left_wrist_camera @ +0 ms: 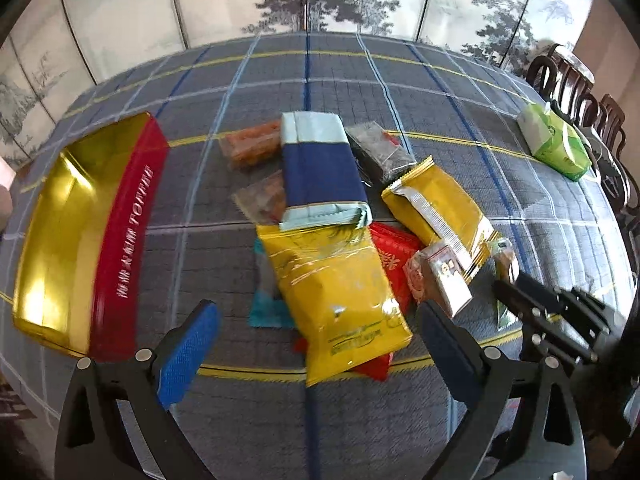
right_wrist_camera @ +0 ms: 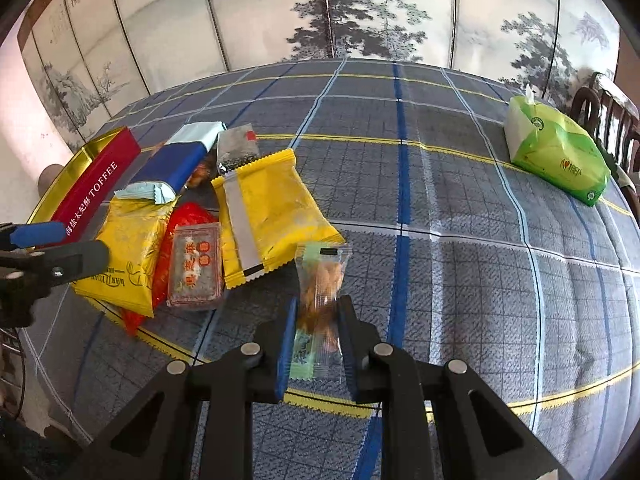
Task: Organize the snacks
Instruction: 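Grasp the large yellow snack bag with the left gripper while the right gripper holds the cookie packet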
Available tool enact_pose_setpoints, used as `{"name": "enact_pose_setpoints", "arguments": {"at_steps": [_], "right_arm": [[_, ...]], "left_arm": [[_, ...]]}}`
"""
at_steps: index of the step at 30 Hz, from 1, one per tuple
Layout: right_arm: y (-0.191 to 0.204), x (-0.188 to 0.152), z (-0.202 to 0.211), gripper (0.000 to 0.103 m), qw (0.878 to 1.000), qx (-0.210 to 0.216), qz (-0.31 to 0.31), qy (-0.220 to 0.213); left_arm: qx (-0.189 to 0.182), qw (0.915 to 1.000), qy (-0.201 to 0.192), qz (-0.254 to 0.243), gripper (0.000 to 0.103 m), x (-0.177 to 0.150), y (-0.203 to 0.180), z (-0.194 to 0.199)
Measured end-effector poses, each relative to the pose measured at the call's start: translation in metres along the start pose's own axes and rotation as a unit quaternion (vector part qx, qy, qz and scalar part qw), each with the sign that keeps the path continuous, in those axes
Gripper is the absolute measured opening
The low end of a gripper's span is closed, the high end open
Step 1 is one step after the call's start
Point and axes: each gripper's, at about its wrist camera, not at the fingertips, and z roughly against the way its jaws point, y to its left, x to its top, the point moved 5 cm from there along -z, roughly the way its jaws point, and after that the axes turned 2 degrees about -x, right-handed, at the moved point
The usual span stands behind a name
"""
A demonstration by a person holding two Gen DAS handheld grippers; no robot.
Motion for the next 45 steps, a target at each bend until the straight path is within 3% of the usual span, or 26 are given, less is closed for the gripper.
{"name": "enact_pose_setpoints", "arguments": {"at_steps": [8,12,24,30,45], "right_arm": [[-0.002,-0.001,0.0,0.021,1.0,0.01,-0.009,-0.001],[-0.002,-0.002,0.0,0.021,1.0,0.011,-0.01,0.0],[0.001,-0.003,0.001,0.021,1.0,0.012,-0.011,0.002],[0.003,-0.003,0.001,0.021,1.0,0.008,-0.01,0.003],[0.007,-0.003,-0.002,0.021,1.0,-0.008,-0.009,0.011]], "left_arm": [[0.029,0.9995,0.014,0.002,0.097,0.005,-0.002,-0.025],[0.024,0.9994,0.025,0.008,0.096,0.0,0.003,-0.032],[-0.017,0.9994,0.028,0.002,0.061,-0.013,0.013,-0.026],[-0.026,0.9994,0.02,-0.008,0.051,-0.014,0.015,-0.022],[-0.035,0.9989,0.014,-0.03,0.041,-0.024,0.024,0.0]]}}
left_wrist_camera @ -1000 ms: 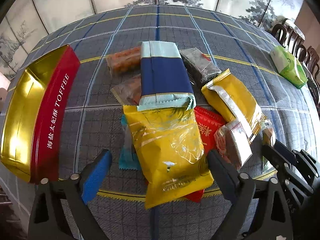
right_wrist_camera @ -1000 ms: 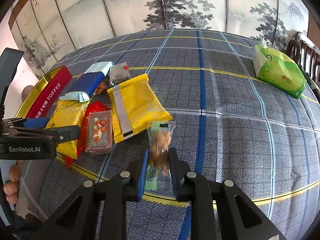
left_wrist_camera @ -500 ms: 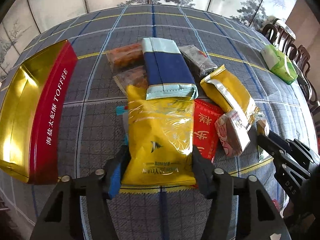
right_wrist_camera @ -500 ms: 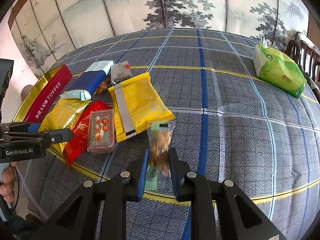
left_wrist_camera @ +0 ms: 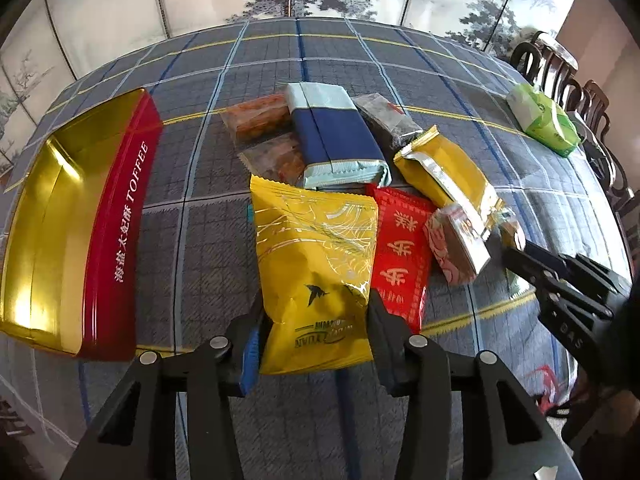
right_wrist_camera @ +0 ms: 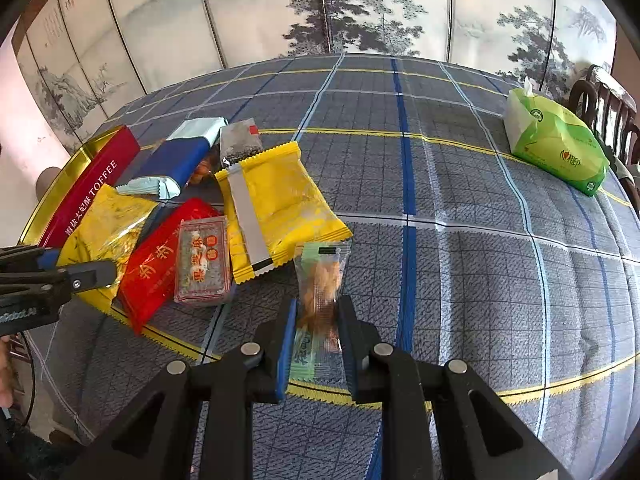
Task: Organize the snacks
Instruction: 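Grasp the large yellow snack bag with the left gripper while the right gripper holds the cookie packet, then carry the yellow bag into the gold tin and open the left gripper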
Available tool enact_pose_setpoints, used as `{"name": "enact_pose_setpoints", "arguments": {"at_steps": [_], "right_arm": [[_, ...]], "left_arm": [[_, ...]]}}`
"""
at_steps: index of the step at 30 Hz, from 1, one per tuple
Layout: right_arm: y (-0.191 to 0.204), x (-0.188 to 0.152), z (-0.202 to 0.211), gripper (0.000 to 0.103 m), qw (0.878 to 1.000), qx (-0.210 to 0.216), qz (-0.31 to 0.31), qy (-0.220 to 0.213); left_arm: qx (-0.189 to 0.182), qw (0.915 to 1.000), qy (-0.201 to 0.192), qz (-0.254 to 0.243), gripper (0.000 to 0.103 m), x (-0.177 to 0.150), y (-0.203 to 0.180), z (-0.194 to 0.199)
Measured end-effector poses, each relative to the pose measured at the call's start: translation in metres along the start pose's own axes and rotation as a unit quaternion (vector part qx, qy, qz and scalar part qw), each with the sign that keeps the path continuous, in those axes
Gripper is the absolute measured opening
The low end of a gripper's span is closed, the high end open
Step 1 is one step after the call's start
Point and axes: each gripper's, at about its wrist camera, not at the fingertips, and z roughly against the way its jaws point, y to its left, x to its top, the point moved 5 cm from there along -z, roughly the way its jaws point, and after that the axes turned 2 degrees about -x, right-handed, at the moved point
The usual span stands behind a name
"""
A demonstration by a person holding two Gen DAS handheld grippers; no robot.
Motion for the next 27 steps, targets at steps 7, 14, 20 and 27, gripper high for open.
{"name": "enact_pose_setpoints", "arguments": {"at_steps": [7,14,20,27], "right_arm": [[0.002,0.001,-0.002,0.021,1.0,-0.013,0.003,0.003],[0.003,0.001,-0.002,0.021,1.0,-0.02,0.002,0.005],[0.003,0.001,-0.003,0.021,1.0,-0.023,0.002,0.006],[0.004,0.002,-0.004,0.021,1.0,-0.029,0.004,0.009]], "left_arm": [[-0.006,1.0,-0.001,-0.007,0.037,-0.009,0.005,0.009],[-0.015,0.9999,-0.006,0.0,0.036,-0.012,0.013,0.016],[-0.019,0.9996,-0.02,0.001,0.036,-0.008,0.016,0.028],[-0.013,0.9992,-0.039,0.001,0.036,0.001,0.027,0.045]]}}
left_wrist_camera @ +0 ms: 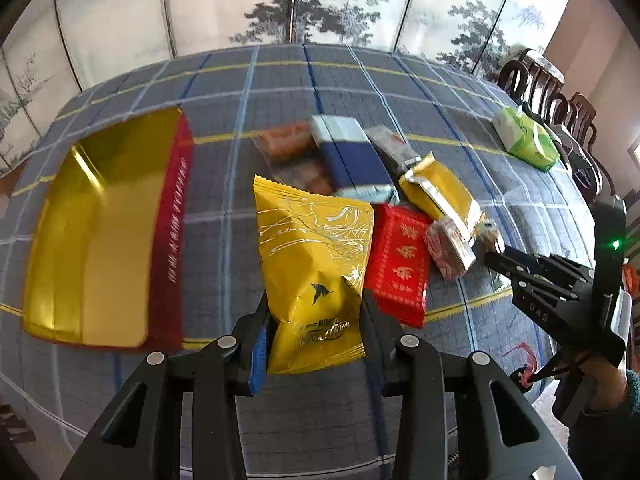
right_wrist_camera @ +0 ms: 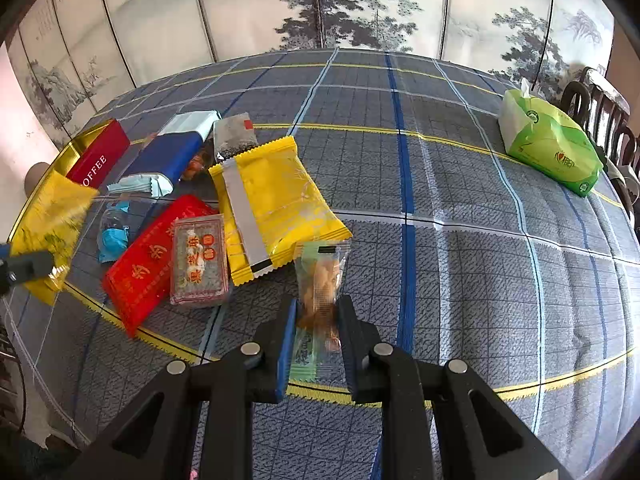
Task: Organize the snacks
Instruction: 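Carry the yellow bag into the gold tin and open the left gripper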
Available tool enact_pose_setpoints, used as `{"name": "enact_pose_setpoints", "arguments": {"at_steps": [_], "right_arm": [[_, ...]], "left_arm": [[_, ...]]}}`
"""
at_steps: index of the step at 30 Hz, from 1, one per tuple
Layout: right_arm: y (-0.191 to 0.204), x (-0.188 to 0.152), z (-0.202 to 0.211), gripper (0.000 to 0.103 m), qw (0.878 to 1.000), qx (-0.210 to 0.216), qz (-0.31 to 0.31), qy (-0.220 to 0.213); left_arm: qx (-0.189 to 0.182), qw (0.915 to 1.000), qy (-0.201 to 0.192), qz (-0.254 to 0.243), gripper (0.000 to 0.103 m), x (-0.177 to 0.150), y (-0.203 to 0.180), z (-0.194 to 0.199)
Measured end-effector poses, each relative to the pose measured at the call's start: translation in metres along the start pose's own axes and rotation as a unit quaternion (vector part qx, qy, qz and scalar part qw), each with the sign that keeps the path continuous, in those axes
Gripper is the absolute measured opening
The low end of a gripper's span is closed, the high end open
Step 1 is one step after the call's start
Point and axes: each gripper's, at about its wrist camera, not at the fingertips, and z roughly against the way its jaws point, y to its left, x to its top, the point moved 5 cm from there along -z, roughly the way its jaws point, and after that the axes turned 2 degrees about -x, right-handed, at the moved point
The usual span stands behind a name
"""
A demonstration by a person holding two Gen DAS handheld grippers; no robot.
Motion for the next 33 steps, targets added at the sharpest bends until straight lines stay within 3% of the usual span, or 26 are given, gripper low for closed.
{"name": "enact_pose_setpoints", "arguments": {"at_steps": [5,12,22,33], "right_arm": [[0.001,0.001,-0.001,0.021,1.0,-0.007,0.001,0.002],[0.002,0.001,-0.001,0.021,1.0,-0.016,-0.004,0.005],[0.005,0.002,-0.001,0.021,0.999,-0.039,-0.009,0.016],[0.006,0.004,0.0,0.02,0.997,-0.062,-0.032,0.022]], "left_arm": [[0.02,0.9996,-0.019,0.006,0.036,0.013,0.025,0.014],[0.064,0.9969,-0.031,0.033,0.036,0.022,0.088,0.019],[0.117,0.9898,-0.014,0.08,0.036,0.012,0.178,0.01],[0.124,0.9891,0.015,0.078,0.036,-0.011,0.203,-0.007]]}}
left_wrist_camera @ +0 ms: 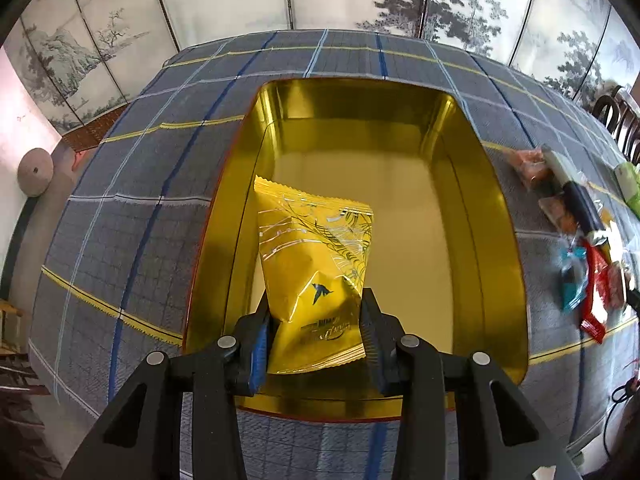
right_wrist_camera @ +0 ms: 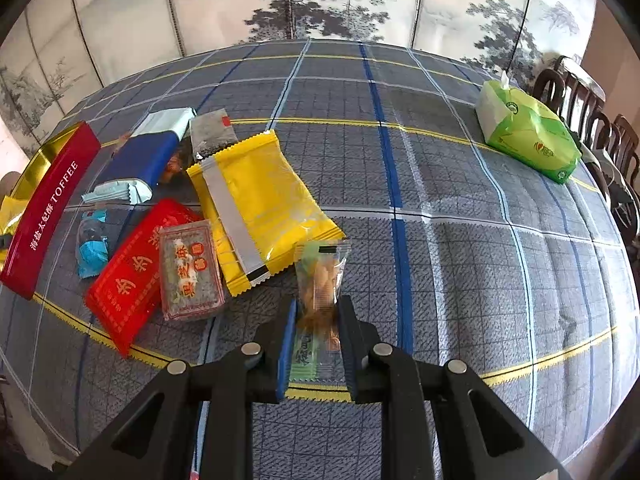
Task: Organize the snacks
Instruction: 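Carry the yellow bag into the gold tin and open the left gripper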
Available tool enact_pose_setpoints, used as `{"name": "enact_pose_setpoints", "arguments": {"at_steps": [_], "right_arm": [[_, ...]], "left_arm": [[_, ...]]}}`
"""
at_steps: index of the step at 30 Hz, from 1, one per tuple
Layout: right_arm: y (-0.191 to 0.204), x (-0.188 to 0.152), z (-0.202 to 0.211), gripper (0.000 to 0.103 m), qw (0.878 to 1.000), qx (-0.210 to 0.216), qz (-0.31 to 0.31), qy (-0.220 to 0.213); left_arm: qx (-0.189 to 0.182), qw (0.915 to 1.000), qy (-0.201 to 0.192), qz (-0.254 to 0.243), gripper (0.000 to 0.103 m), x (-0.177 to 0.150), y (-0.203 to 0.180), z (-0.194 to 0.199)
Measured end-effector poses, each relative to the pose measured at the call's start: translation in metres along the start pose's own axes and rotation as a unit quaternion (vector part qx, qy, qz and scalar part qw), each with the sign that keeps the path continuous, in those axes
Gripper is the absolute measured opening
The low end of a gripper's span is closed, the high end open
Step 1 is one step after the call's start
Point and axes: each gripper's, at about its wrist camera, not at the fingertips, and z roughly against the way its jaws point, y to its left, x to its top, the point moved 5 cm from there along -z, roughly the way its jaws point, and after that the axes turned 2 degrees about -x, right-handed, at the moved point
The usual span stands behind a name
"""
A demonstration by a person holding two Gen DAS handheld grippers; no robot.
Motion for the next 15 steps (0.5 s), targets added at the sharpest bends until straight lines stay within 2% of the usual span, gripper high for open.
{"name": "enact_pose_setpoints", "arguments": {"at_steps": [11,15], "right_arm": [[0.0,0.004,0.013,0.02,0.999,-0.014,-0.021,-0.019],[-0.001,0.01,0.022,0.02,0.999,-0.017,-0.027,-0.033]], "left_arm": [[0.004,1.0,0.003,-0.007,0.037,-0.003,0.003,-0.006],[0.004,1.0,0.003,-0.004,0.042,-0.002,0.004,-0.007]]}}
